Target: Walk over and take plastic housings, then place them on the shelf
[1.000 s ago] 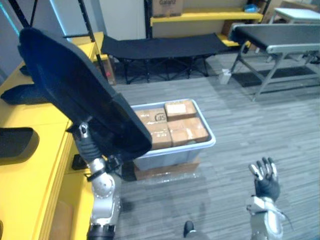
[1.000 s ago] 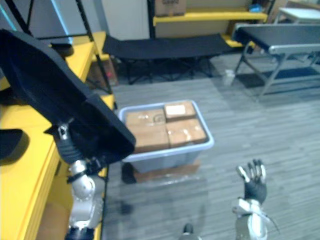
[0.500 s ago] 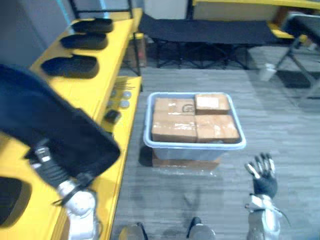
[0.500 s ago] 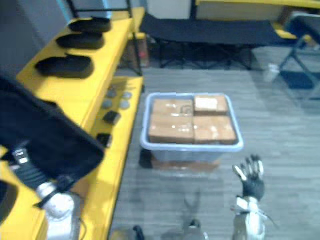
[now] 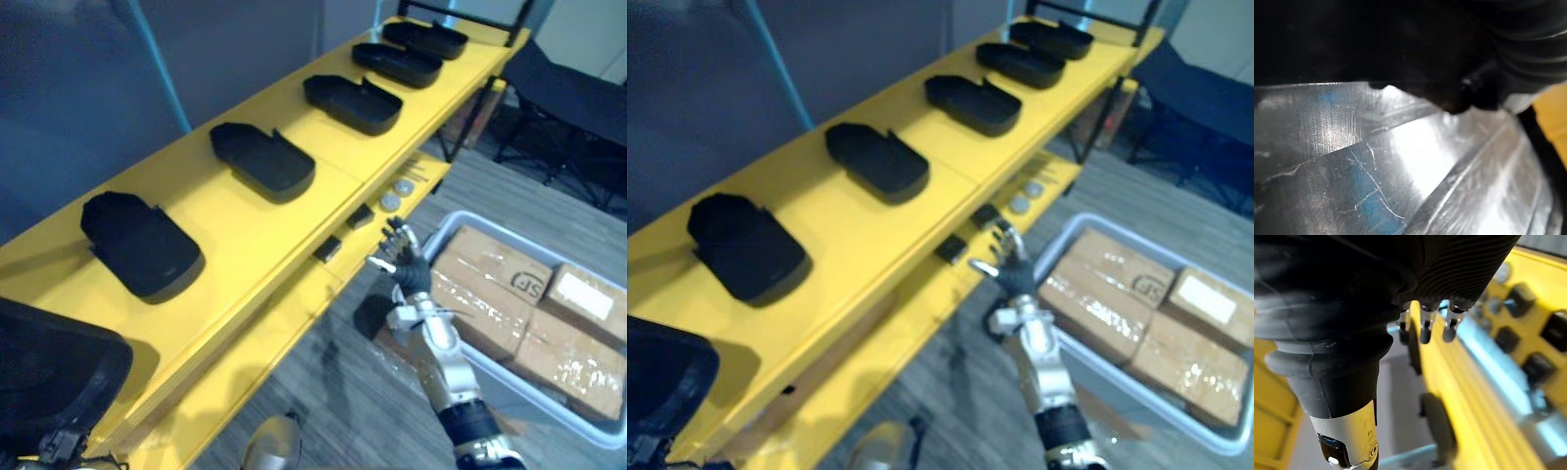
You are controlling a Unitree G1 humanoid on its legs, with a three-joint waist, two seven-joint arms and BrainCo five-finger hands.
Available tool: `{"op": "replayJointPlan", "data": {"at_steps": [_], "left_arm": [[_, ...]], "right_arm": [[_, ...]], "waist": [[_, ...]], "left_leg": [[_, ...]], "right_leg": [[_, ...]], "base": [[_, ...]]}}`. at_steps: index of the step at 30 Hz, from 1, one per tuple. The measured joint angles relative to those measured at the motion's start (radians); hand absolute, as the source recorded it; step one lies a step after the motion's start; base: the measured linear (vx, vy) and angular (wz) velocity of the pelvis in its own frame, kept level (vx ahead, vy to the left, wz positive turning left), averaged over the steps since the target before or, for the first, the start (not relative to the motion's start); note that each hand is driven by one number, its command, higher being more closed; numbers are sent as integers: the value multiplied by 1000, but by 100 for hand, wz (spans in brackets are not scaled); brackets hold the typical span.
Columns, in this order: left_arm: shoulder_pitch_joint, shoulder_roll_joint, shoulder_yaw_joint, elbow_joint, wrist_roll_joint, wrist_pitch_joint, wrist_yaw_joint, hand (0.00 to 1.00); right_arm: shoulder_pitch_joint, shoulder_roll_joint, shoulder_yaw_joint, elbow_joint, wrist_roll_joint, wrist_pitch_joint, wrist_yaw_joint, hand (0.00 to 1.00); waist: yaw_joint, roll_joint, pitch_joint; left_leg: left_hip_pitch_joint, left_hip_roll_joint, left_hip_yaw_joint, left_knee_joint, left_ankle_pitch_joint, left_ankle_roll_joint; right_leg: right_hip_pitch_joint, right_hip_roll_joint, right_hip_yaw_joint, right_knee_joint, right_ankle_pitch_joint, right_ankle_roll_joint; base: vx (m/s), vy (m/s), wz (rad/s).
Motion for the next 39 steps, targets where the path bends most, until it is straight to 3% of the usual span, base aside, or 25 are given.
{"op": "replayJointPlan", "data": {"at_steps": [5,8,11,13,16,18,20,24,25,31,35,39], "left_arm": [[-3,1,0,-11,-55,-4,-56,100],[-8,1,-10,-62,-86,-27,-116,100],[-22,12,-83,-163,-76,-62,-214,100],[-89,94,-157,-200,-79,-88,-328,100],[-205,202,-217,-203,-116,-109,-452,100],[-228,205,-229,-202,-116,-110,-487,100],[-227,205,-257,-202,-125,-114,-533,100],[-241,210,-278,-186,-126,-121,-546,100],[-247,214,-292,-179,-126,-122,-546,100],[-267,224,-325,-149,-123,-133,-536,100],[-255,213,-323,-137,-111,-137,-517,100],[-235,205,-272,-134,-78,-137,-482,100]], "right_arm": [[49,-21,-22,-1,-15,1,2,0],[70,-39,-59,-9,-31,-5,19,0],[95,-65,-97,-21,-41,-16,38,0],[134,-92,-122,-48,-63,-59,52,0],[94,-127,-145,-49,-127,-128,82,0],[53,-145,-145,-49,-153,-155,89,0],[16,-181,-146,-49,-193,-185,86,0],[2,-200,-147,-52,-262,-214,61,0],[4,-199,-147,-52,-267,-218,54,0],[4,-161,-151,-57,-326,-294,-26,0],[5,-130,-150,-57,-354,-302,-60,0],[11,-86,-162,-93,-341,-323,-79,0]], "waist": [[-6,-7,-1],[-11,-18,-1],[-49,-18,12],[-93,-21,11],[-96,-39,47],[-97,-31,73],[-104,-3,98],[-120,26,124],[-123,30,129],[-142,19,182],[-141,26,213],[-135,26,212]], "left_leg": [[-10,-18,-47,9,8,5],[-15,-39,-77,-40,39,6],[-28,-55,-119,-62,62,19],[-37,-55,-133,-110,120,19],[-68,-79,-153,-120,170,10],[-76,-81,-135,-105,173,5],[-84,-61,-111,-100,182,-9],[-94,-28,-75,-131,215,-33],[-94,-24,-73,-136,220,-34],[-111,-42,-75,-132,243,-40],[-138,-75,-81,-36,200,-31],[-134,-99,-86,55,121,-14]], "right_leg": [[47,7,-80,0,-4,-4],[44,-10,-99,36,-37,-38],[21,-44,-32,149,-64,-44],[-38,-76,93,293,-86,-72],[-97,-107,154,366,-174,-70],[-91,-101,173,333,-193,-45],[-96,-85,182,307,-212,-12],[-145,-69,212,308,-247,29],[-152,-69,215,319,-251,24],[-230,-131,232,477,-326,16],[-212,-168,222,528,-351,32],[-109,-176,166,488,-365,52]], "base": [[-51,4,42],[-114,19,45],[-85,51,78],[-60,50,113],[-18,-28,40],[-76,-31,-19],[-119,-65,-35],[-174,-63,-35],[-163,-40,-19],[-101,-7,5],[-16,36,19],[46,85,27]]}}
